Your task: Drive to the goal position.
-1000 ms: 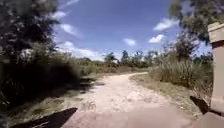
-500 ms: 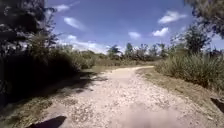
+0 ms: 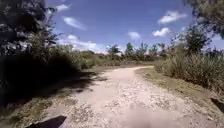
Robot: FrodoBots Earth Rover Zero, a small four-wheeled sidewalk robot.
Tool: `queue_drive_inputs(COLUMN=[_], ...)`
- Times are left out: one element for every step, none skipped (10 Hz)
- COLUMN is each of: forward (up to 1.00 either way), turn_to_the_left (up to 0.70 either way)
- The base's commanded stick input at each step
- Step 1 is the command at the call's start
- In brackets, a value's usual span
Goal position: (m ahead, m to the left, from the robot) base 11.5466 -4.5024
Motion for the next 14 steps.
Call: queue_drive_inputs(forward=[0.70, 0.70, 0.70, 0.70, 0.70, 0.70, 0.70, 0.70, 0.70, 0.70, 0.70, 0.70, 0.70, 0.70], turn_to_the_left=[0.00, 0.00, 0.00, 0.00, 0.00, 0.00, 0.00, 0.00, 0.00, 0.00, 0.00, 0.00, 0.00, 0.00])
